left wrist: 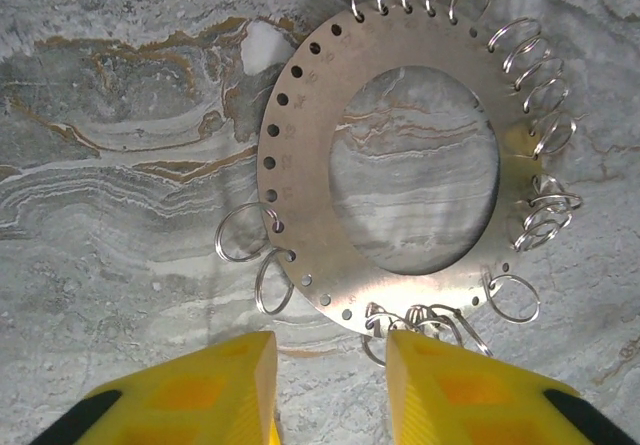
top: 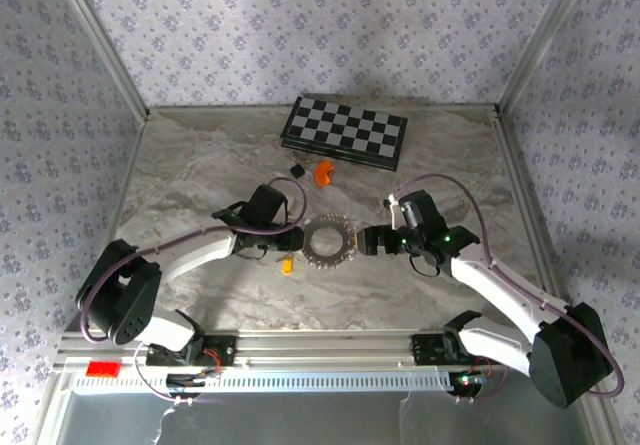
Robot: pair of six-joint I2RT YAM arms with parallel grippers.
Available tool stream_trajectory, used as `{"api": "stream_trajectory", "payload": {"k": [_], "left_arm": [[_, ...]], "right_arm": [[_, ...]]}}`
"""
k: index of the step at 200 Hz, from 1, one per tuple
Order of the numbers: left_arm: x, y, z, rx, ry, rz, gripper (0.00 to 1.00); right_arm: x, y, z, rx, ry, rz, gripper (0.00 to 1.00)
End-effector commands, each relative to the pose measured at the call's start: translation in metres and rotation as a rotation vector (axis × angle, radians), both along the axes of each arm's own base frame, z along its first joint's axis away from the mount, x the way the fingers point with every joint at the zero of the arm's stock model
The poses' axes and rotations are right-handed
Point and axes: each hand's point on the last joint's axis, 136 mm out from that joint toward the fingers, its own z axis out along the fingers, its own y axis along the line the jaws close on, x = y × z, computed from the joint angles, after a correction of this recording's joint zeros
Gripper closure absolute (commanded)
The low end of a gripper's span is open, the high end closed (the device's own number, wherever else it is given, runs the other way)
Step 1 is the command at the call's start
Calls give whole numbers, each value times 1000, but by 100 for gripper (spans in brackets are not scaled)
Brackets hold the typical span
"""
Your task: Put the keys on the keyring
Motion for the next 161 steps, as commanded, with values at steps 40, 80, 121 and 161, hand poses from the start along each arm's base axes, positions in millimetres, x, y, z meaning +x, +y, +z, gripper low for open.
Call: {"api": "stream_trajectory", "payload": {"k": [40,80,121,161], "left_arm": [[11,-3,-9,46,-18,-14,72],[13,-6,-17,54,-9,-24,74],[14,-7,-27,66,2,-32,75],[14,-11,-31,64,14,-45,77]], "right_arm": [[-1,4,-5,11,9,26,0],[-2,3,-4,10,6,24,0],[-2,0,-3,-1,0,20,0],[-1,-3,1,-3,-17,13,0]]}}
